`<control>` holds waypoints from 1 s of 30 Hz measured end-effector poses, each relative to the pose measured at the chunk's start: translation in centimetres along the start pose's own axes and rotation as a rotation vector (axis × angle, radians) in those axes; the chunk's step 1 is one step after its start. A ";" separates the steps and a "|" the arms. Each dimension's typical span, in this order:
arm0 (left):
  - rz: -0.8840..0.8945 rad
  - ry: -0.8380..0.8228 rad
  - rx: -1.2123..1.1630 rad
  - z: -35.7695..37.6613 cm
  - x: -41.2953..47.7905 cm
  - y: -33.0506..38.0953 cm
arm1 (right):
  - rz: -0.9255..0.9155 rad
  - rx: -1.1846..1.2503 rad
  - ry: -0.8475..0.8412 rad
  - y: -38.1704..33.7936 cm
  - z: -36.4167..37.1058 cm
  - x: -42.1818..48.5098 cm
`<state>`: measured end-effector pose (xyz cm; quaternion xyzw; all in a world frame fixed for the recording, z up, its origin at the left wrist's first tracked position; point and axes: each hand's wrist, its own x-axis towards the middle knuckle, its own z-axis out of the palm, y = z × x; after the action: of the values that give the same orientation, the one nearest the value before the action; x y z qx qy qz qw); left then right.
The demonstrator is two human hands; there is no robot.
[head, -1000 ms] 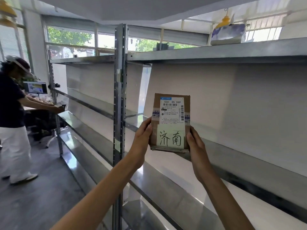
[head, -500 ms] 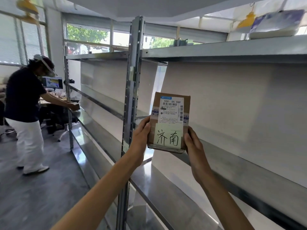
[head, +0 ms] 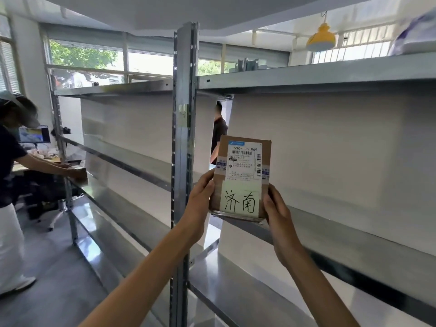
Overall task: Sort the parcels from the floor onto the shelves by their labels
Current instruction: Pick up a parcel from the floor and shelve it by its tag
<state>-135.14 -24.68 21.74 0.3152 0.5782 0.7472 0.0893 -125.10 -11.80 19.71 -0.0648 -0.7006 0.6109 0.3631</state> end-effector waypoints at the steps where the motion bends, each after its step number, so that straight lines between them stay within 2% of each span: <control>1: 0.009 -0.014 -0.009 -0.5 0.5 0.0 | 0.000 -0.002 0.015 0.1 0.5 0.3; 10: 0.008 -0.084 -0.026 -3.9 3.7 -1.4 | -0.051 -0.064 0.086 0.9 3.6 1.7; 19: -0.027 -0.105 -0.070 -2.8 6.4 -2.1 | -0.053 -0.078 0.117 1.7 2.3 3.7; 30: -0.005 -0.249 -0.021 -3.0 7.9 -3.4 | -0.074 0.005 0.160 2.2 1.6 4.2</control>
<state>-143.84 -22.08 21.15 0.4030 0.5558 0.7080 0.1658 -129.90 -10.32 19.51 -0.0863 -0.6697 0.5917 0.4404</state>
